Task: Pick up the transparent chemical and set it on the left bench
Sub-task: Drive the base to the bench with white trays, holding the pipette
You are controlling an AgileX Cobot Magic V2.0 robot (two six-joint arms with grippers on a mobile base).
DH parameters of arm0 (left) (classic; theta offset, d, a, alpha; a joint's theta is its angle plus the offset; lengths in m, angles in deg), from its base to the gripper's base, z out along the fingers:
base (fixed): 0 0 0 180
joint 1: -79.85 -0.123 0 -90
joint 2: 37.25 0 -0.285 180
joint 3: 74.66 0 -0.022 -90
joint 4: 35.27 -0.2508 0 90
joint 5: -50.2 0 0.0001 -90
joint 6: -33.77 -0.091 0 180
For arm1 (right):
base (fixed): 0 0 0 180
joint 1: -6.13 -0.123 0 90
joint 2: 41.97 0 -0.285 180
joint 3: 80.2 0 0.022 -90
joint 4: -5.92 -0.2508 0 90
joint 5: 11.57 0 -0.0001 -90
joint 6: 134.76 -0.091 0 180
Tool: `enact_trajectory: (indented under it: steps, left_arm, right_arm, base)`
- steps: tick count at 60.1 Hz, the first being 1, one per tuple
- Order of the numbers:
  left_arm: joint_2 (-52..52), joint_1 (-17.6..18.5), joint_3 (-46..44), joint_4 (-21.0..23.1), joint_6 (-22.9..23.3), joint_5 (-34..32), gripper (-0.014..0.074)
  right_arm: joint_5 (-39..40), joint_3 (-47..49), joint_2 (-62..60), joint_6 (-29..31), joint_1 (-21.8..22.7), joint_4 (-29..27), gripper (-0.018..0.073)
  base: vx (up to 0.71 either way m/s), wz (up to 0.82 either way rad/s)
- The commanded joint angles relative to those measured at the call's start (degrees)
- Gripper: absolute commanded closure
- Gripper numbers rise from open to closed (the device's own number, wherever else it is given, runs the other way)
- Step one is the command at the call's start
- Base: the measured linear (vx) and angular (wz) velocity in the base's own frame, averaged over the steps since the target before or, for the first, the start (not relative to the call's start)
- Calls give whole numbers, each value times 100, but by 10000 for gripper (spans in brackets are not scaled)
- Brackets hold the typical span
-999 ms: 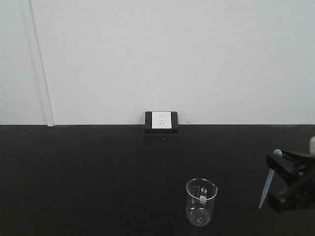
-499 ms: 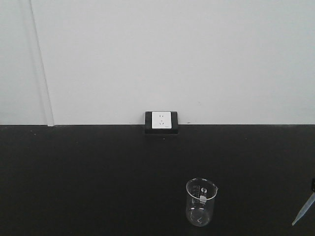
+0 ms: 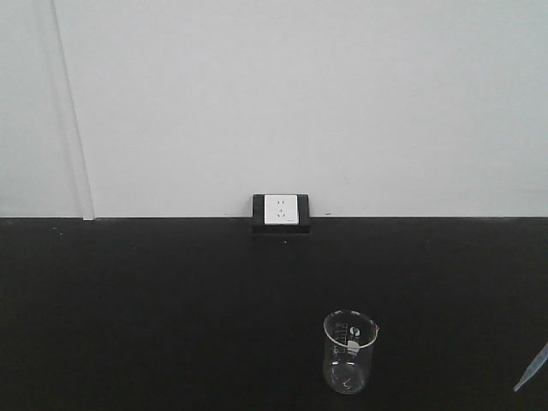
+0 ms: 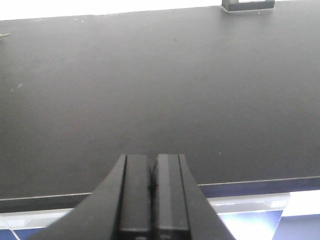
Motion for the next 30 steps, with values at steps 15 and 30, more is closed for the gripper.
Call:
enact_trajectory:
  steps: [15, 30]
  left_arm:
    - [110, 10, 93, 4, 45, -449, 600]
    - [110, 10, 93, 4, 45, -449, 600]
  right_arm:
    - [115, 172, -16, 30, 7, -72, 559]
    - [115, 172, -16, 30, 7, -72, 559]
  base:
    - [-4, -3]
    - [-18, -10]
